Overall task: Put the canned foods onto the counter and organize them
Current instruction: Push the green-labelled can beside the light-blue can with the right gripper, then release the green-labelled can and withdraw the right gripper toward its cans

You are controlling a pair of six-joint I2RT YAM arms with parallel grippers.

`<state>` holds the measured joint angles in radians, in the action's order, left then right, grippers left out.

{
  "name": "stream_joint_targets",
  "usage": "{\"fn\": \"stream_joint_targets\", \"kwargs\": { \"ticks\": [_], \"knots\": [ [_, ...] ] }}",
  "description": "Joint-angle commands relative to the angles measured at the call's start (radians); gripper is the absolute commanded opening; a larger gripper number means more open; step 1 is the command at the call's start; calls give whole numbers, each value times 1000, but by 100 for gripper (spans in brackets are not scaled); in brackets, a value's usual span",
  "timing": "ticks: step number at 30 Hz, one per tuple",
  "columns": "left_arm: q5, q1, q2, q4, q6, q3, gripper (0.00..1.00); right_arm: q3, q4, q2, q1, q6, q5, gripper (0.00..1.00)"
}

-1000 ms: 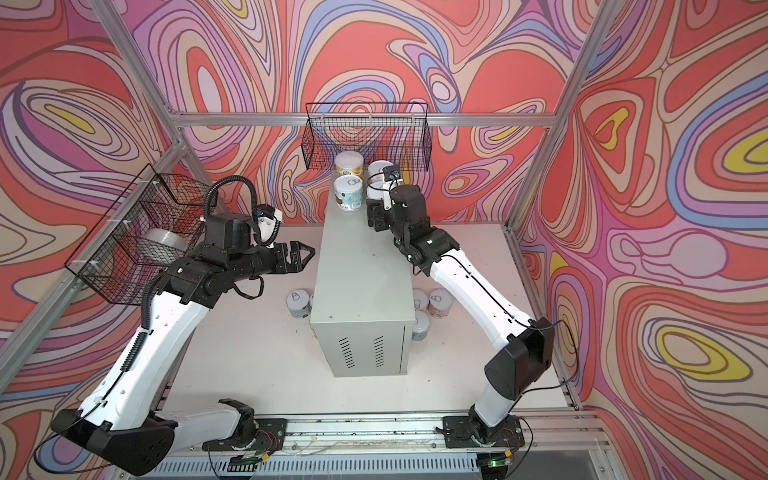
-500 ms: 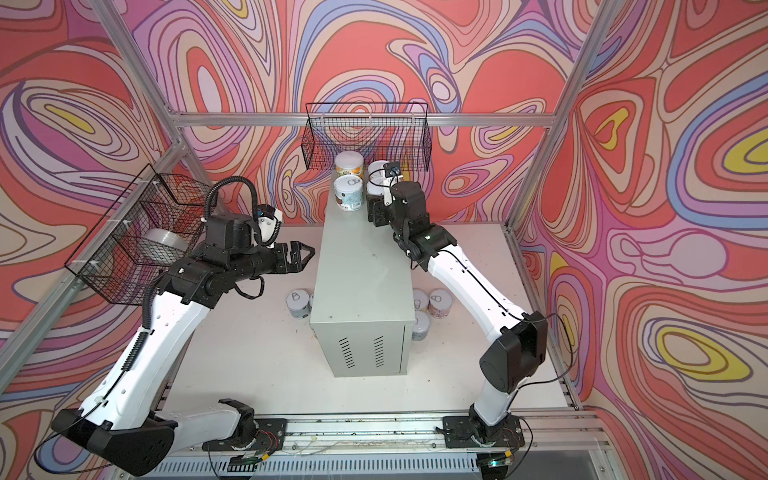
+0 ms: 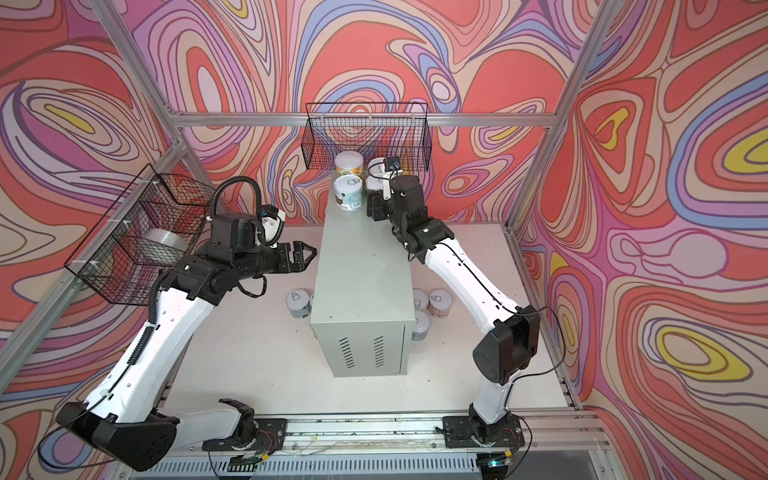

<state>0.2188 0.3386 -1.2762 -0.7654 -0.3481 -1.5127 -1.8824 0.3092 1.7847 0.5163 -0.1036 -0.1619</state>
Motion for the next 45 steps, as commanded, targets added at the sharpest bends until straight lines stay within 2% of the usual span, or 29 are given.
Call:
{"fn": "stream_joint_targets", "kwargs": {
  "ticks": [1, 8, 16, 20, 24, 31, 33, 35, 36, 38, 41, 45],
  "knots": [
    [-7, -6, -1, 29, 9, 9, 89, -33, 108, 37, -9, -35, -9, 79],
    [5, -6, -12, 45, 8, 14, 89, -77, 191, 43, -10, -21, -56, 87],
    [17, -6, -7, 51, -1, 19, 89, -57, 193, 8, -9, -37, -12, 96],
    [7, -6, 11, 38, 8, 25, 89, -72, 266, -7, -10, -62, 12, 98],
    [-7, -6, 41, 34, 8, 55, 89, 6, 328, -132, -6, -107, 58, 98],
    [-107, -7, 139, 78, -15, 204, 89, 289, 309, -482, 7, -157, -32, 98],
    [-171, -6, 164, 55, -14, 229, 90, 339, 341, -554, 5, -170, -121, 98],
    [-240, -6, 168, 4, -8, 221, 93, 355, 428, -574, -34, -193, -188, 98],
    [-264, -11, 166, -20, -7, 212, 96, 377, 469, -582, -77, -217, -187, 98],
    [-286, -22, 156, -52, -17, 198, 100, 455, 482, -613, -187, -260, -119, 98],
    [-327, -36, 144, -62, -55, 200, 100, 592, 440, -678, -335, -305, -14, 98],
    [-356, -37, 160, 32, -97, 280, 100, 720, 385, -690, -438, -353, 74, 98]
  ]
}}
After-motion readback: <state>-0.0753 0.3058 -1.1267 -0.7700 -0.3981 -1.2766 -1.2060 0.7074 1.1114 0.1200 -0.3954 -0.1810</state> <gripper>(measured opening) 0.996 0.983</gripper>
